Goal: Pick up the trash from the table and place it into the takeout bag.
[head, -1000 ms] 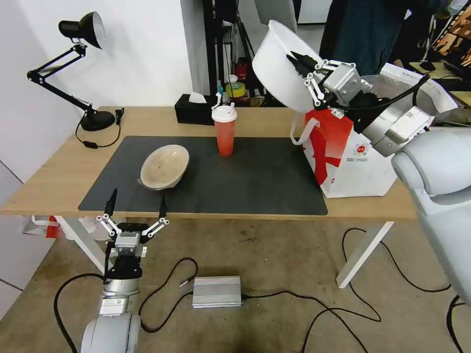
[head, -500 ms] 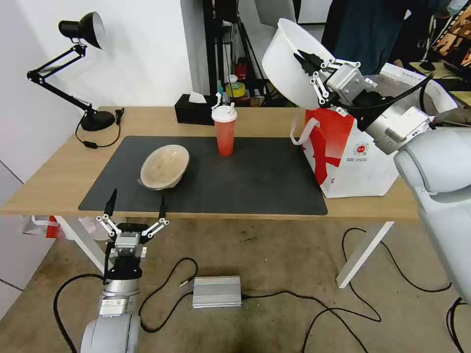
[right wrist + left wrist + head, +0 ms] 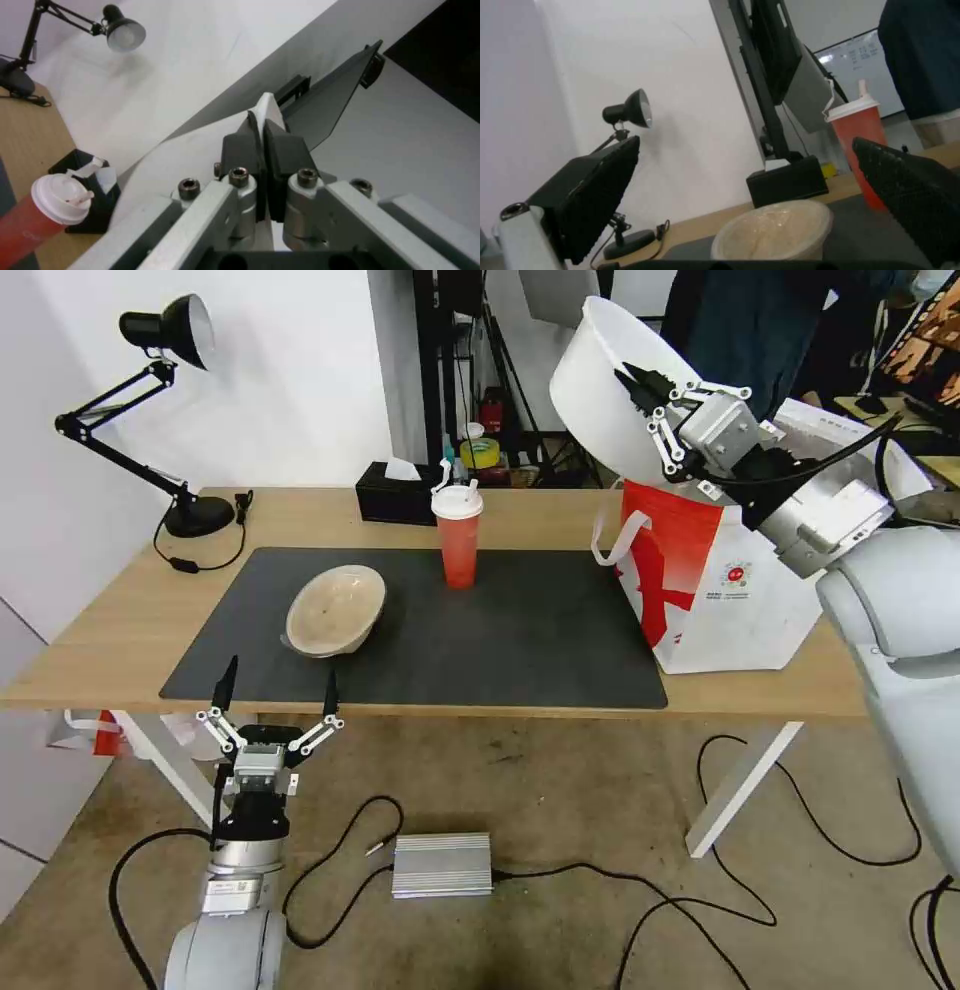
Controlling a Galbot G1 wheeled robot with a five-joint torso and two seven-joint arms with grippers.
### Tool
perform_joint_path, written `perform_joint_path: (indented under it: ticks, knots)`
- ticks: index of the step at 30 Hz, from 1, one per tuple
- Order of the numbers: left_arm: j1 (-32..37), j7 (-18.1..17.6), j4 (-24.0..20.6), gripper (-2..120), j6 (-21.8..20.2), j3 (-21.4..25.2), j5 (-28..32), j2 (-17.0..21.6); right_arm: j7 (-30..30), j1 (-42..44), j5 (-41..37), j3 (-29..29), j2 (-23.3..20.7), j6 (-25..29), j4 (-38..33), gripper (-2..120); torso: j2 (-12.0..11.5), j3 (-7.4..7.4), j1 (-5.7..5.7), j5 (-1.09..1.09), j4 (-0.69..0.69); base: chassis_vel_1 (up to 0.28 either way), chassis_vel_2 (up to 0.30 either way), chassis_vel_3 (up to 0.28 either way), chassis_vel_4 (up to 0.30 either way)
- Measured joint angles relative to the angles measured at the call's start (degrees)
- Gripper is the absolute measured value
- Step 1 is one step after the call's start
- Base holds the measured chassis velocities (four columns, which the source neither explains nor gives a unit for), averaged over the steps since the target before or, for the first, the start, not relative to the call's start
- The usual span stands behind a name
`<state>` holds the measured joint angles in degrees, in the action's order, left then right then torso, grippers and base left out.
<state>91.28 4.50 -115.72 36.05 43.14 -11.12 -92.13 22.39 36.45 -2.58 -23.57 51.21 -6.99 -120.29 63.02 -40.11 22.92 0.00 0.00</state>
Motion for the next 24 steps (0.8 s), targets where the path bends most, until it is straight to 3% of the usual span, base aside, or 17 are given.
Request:
perform_joint_path:
  ticks: [24]
  knots:
    - [0.2,0.0,0.0,100,0.1,0.0,0.1,0.0,0.3,3.3,2.6,-4.3,-0.7,1.1,0.7,1,0.0,0.00,0.00,0.00,0.00,0.000,0.000,0.000,0.000]
